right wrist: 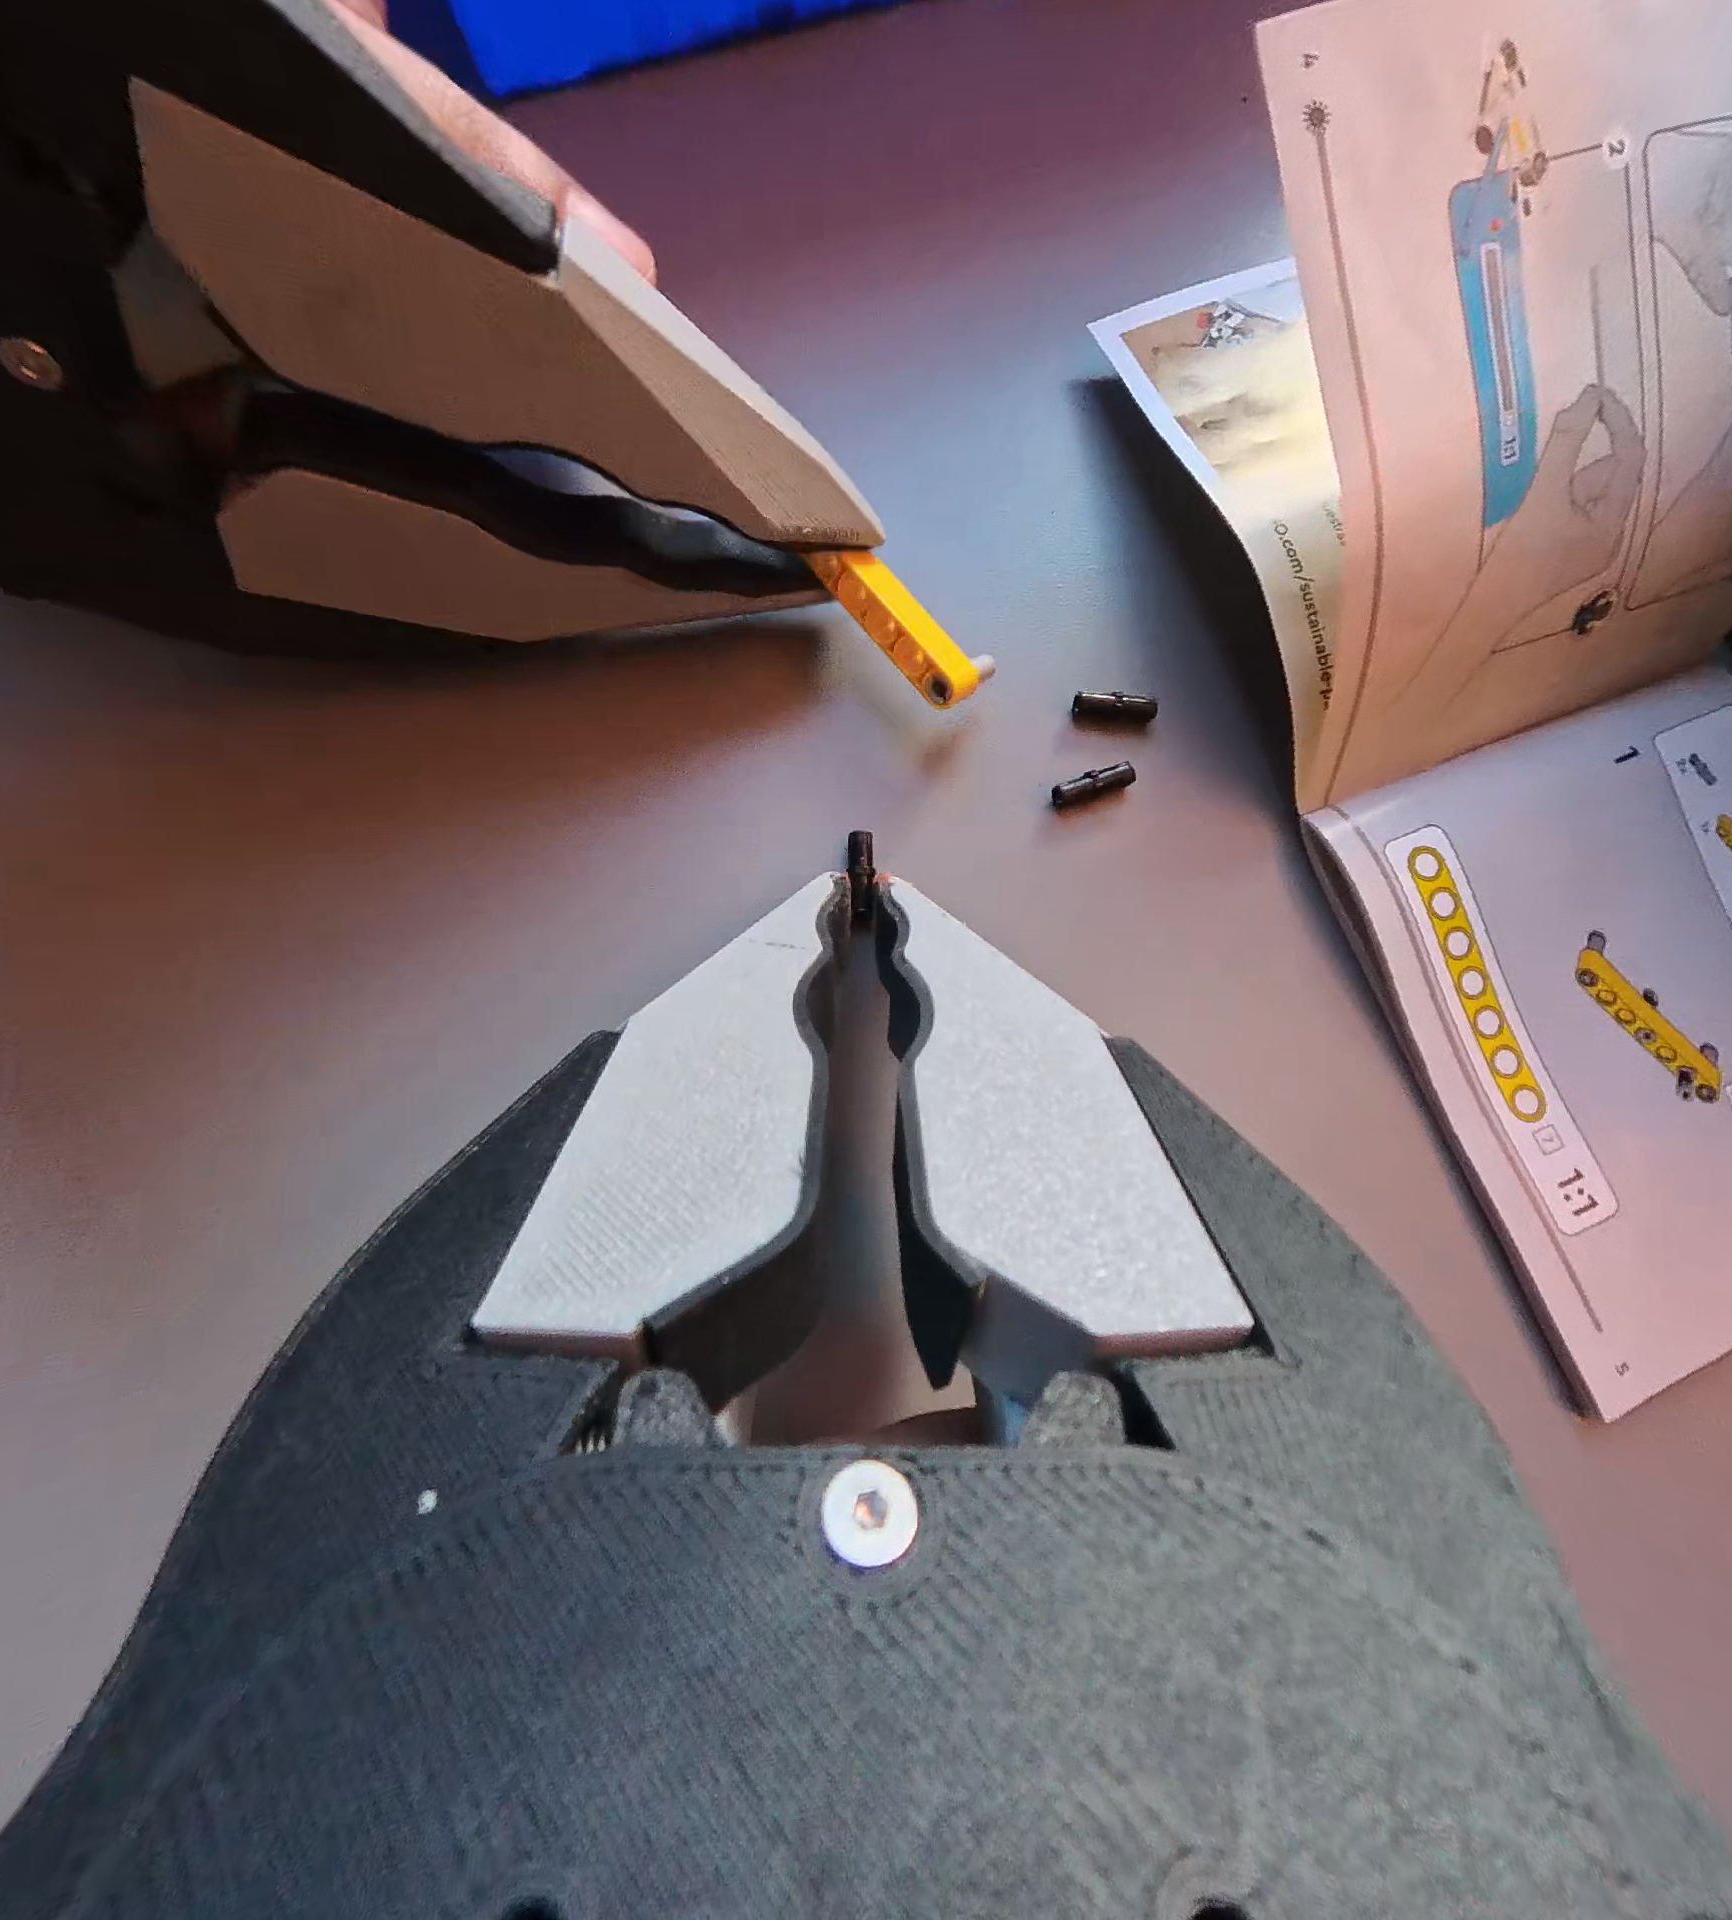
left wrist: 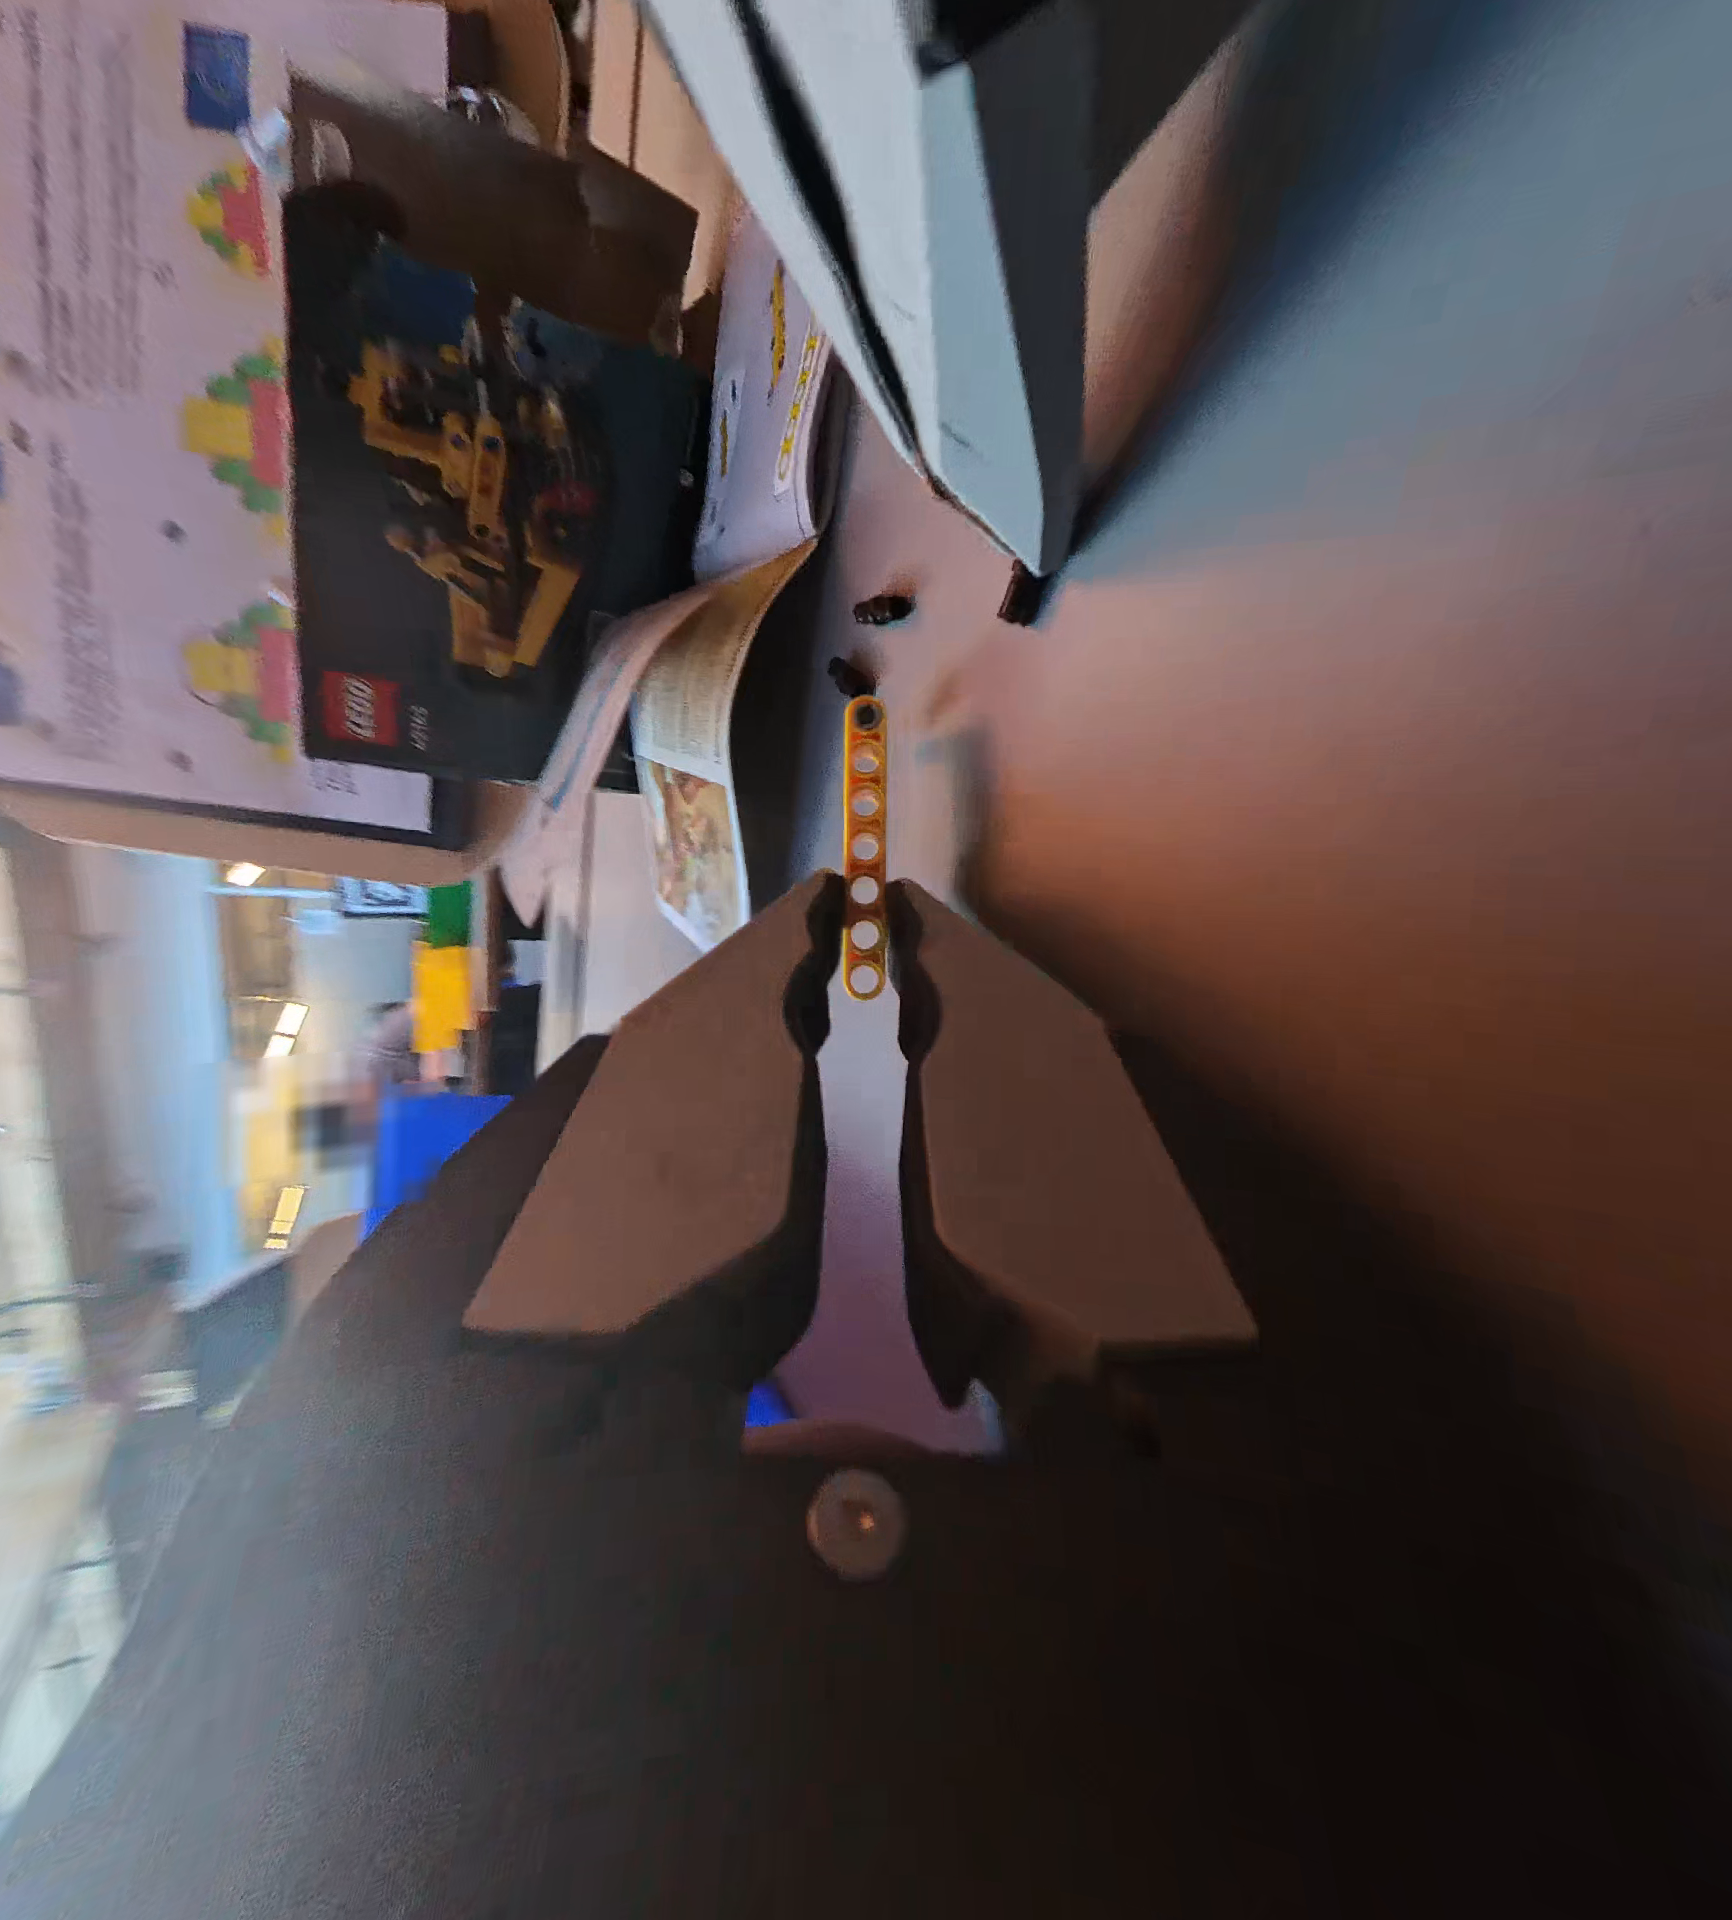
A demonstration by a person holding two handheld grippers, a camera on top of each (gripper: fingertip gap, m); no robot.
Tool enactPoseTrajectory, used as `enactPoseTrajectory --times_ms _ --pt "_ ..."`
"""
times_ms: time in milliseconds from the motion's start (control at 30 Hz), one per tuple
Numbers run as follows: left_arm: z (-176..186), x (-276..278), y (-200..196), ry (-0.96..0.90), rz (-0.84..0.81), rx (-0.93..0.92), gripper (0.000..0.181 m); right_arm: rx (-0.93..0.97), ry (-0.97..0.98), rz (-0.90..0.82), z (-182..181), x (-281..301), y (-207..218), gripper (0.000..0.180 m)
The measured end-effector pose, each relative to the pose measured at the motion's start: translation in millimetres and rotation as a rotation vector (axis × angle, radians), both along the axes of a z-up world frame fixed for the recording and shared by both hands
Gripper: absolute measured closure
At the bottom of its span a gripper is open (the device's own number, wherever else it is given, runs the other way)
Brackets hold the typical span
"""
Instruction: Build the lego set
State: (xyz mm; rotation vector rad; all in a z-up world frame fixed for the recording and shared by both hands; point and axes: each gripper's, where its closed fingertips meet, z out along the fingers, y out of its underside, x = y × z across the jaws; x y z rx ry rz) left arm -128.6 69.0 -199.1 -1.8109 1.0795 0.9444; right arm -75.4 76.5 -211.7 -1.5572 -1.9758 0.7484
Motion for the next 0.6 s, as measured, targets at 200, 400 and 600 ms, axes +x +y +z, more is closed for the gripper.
enactPoseTrajectory --times_ms 200,400,600 --pt "15 12 2 0.068 -0.056 0.087 0.175 0.083 0.051 0.04 17 2 6 0.168" --pt "11 17 1 -0.125 -0.074 0.044 0.175 0.321 0.145 0.16 39 -9 9 0.163" --pt "18 25 -2 -0.234 -0.117 0.052 0.175 0.498 0.174 0.263 33 -19 1 0.171"
